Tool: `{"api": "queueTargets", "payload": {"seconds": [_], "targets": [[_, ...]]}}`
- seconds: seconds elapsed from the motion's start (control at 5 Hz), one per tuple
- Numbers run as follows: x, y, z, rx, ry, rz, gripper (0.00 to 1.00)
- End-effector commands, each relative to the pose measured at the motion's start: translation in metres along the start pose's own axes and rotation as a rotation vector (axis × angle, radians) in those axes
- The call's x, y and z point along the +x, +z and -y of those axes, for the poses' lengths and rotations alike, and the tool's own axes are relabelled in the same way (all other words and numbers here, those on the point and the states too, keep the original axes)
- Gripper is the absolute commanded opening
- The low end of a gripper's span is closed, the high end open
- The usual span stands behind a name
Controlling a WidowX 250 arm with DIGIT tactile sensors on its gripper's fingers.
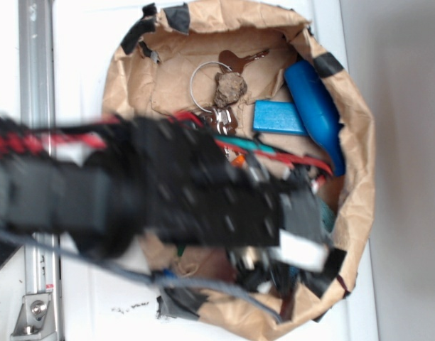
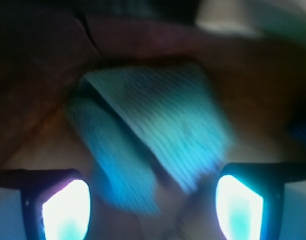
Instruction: Grab the blue cloth.
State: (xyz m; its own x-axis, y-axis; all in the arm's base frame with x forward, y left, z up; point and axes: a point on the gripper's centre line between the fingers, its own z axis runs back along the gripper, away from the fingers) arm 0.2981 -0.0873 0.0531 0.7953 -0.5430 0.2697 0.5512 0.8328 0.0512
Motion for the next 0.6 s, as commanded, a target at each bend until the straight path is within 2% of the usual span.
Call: {"api": "queueTargets", "payload": {"seconds": [0.0,0.2,0.4], "targets": [[0.028,-0.032,0.019,0.009,-0.01,0.001,0.73],[0.022,-0.043,0.005,0.021,0.053,-0.015,0.0],[0.018,-0.033,-0.009,0.04,0.107,0.005,0.0]]}}
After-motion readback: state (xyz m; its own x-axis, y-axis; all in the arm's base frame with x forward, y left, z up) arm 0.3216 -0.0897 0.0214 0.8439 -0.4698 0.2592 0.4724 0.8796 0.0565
